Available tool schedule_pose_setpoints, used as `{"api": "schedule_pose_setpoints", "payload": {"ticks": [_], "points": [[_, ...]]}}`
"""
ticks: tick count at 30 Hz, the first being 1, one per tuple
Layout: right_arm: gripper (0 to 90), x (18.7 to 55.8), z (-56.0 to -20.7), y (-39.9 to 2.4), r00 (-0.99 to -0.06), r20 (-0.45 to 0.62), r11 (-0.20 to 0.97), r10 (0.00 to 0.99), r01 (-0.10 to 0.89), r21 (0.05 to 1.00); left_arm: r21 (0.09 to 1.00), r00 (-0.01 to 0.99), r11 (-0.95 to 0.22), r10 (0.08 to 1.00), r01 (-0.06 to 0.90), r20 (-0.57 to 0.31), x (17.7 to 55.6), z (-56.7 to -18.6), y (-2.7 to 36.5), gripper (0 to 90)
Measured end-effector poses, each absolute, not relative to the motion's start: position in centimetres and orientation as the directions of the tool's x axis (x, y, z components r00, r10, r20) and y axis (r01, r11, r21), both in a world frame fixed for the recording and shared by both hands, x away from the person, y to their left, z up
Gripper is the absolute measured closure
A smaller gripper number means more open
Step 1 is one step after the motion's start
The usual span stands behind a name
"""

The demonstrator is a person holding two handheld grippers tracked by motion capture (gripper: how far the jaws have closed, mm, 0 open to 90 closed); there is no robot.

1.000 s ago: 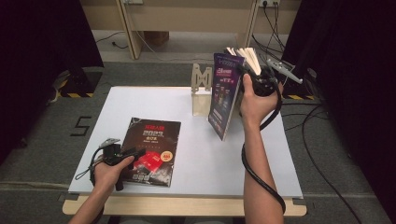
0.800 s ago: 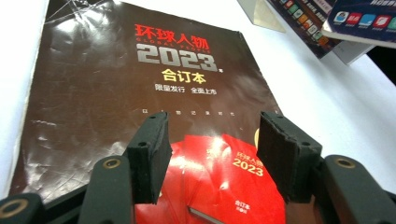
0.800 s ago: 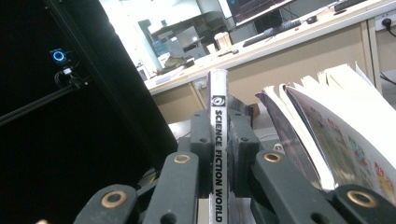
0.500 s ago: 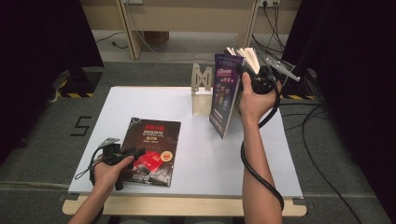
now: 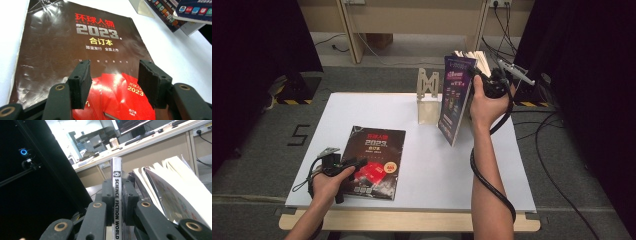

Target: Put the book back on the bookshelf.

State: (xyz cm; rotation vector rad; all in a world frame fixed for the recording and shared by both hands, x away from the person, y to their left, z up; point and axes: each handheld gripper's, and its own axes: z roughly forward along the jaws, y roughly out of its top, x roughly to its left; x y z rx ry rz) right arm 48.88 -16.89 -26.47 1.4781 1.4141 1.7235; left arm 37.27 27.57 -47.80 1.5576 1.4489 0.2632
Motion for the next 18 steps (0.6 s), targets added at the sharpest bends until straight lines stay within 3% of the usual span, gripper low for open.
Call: {"api": "schedule_pose_setpoints", "payload": {"ticks": [18], "points": [[83.3,49.78,-26.55,-16.92,-0.309,0.448,-0.377,0.839,0.264,0.888,0.739,0.272,0.164,0.860,0.653,-0.431,37.27,-47.80,27.68,43.4]]}}
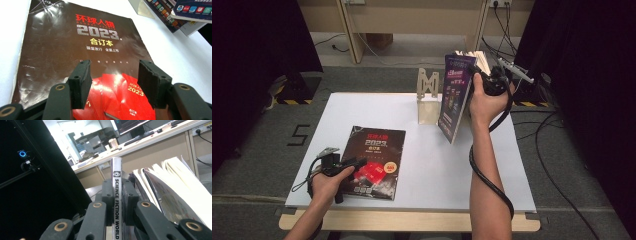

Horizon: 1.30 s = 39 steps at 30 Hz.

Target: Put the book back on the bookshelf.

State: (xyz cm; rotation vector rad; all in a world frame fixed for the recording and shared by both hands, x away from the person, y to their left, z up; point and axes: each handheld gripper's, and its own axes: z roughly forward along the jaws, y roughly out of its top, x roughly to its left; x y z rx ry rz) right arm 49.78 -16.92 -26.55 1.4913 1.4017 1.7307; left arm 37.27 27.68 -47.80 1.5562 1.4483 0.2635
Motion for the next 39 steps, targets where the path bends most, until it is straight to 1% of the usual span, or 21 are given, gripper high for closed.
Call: {"api": "schedule_pose_setpoints", "payload": {"ticks": [11,16,32,39], "points": [[83.3,50.7,-26.6,-16.8,-0.307,0.455,-0.388,0.836,0.257,0.885,0.738,0.273,0.160,0.861,0.656,-0.430,37.2,-47.8,27.7,43.5],[83.3,50.9,-26.4,-16.6,-0.307,0.442,-0.375,0.843,0.253,0.892,0.739,0.273,0.157,0.862,0.656,-0.426,37.3,-47.9,27.7,43.5],[83.3,51.8,-26.6,-16.9,-0.284,0.454,-0.397,0.845,0.237,0.887,0.740,0.285,0.154,0.857,0.654,-0.430,37.3,-48.0,27.5,43.5],[83.2,52.3,-26.7,-16.6,-0.280,0.437,-0.381,0.855,0.231,0.895,0.740,0.286,0.151,0.857,0.656,-0.428,37.3,-48.1,27.5,43.7]]}}
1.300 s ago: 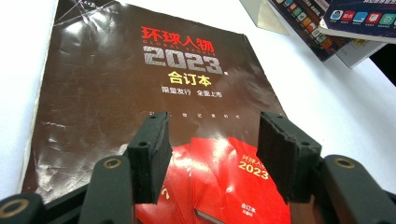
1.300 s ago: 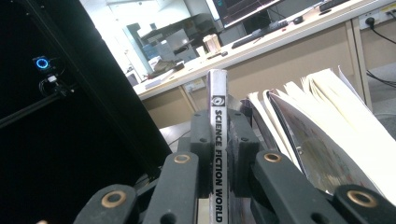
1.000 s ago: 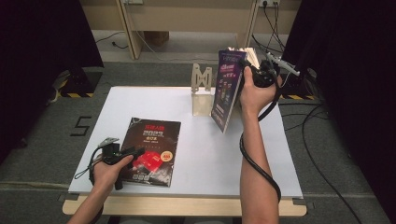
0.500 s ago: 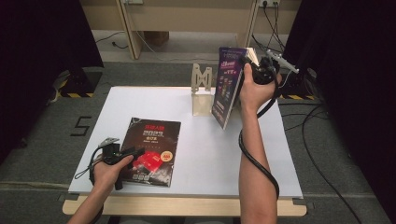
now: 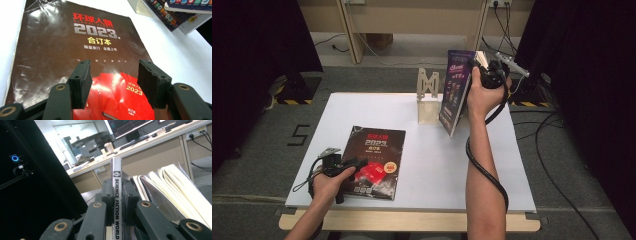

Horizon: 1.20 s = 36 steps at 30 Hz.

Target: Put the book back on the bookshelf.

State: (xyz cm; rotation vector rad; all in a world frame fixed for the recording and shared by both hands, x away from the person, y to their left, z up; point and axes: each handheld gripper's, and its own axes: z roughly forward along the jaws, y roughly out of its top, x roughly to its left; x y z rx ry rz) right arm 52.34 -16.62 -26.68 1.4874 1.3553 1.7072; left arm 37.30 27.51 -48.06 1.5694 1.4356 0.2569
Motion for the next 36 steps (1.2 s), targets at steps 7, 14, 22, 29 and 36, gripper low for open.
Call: {"api": "schedule_pose_setpoints", "payload": {"ticks": [7,14,22,29,36], "points": [[83.2,53.1,-27.2,-16.1,-0.276,0.432,-0.375,0.859,0.236,0.897,0.741,0.288,0.150,0.857,0.654,-0.428,37.3,-48.1,27.6,43.8],[83.2,53.8,-27.5,-15.8,-0.271,0.434,-0.377,0.859,0.238,0.895,0.741,0.285,0.153,0.857,0.654,-0.428,37.3,-48.1,27.8,43.9],[83.2,54.4,-27.9,-15.4,-0.262,0.421,-0.365,0.868,0.236,0.901,0.740,0.285,0.156,0.855,0.654,-0.433,37.4,-48.1,27.8,44.0],[83.2,54.6,-28.4,-15.1,-0.237,0.401,-0.346,0.885,0.242,0.907,0.741,0.286,0.157,0.855,0.652,-0.433,37.4,-48.1,27.8,44.0],[83.1,54.5,-28.9,-14.4,-0.222,0.322,-0.269,0.920,0.236,0.934,0.739,0.287,0.150,0.856,0.657,-0.429,37.4,-48.3,27.8,44.1]]}}
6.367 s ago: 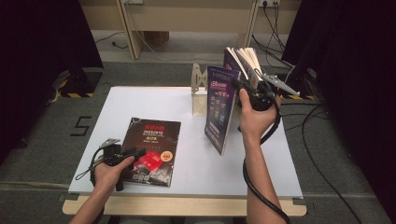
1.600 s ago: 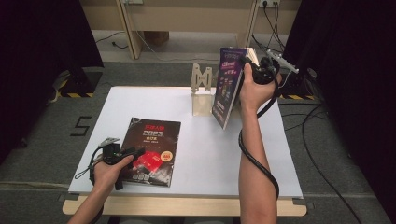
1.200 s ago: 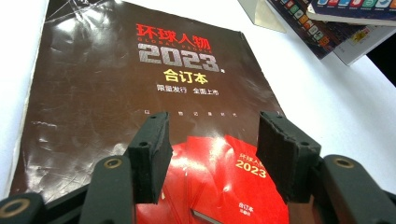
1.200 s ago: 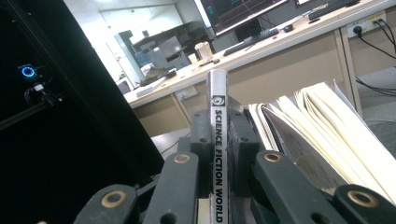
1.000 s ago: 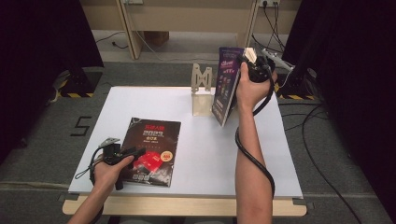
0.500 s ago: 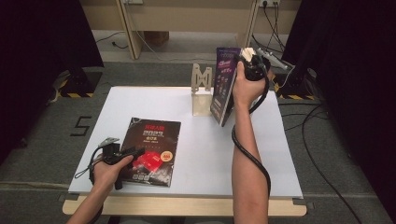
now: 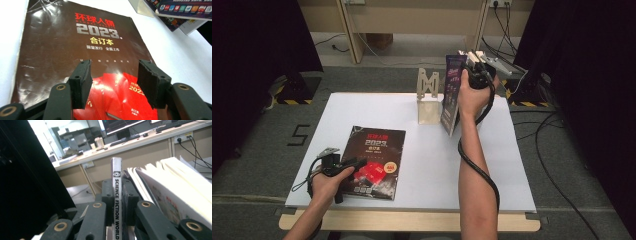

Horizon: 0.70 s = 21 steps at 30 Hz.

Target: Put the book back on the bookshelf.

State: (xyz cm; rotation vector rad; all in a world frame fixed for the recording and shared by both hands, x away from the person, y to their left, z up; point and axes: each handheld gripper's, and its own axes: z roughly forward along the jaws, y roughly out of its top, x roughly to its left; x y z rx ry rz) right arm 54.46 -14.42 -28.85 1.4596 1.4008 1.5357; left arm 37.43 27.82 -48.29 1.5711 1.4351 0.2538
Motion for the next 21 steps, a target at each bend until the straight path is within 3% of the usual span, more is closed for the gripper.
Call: {"api": "schedule_pose_setpoints", "payload": {"ticks": [21], "points": [[80.8,51.4,-29.5,-15.0,-0.219,0.272,-0.211,0.937,0.265,0.941,0.741,0.293,0.143,0.857,0.656,-0.424,37.3,-48.2,27.6,44.1]]}}
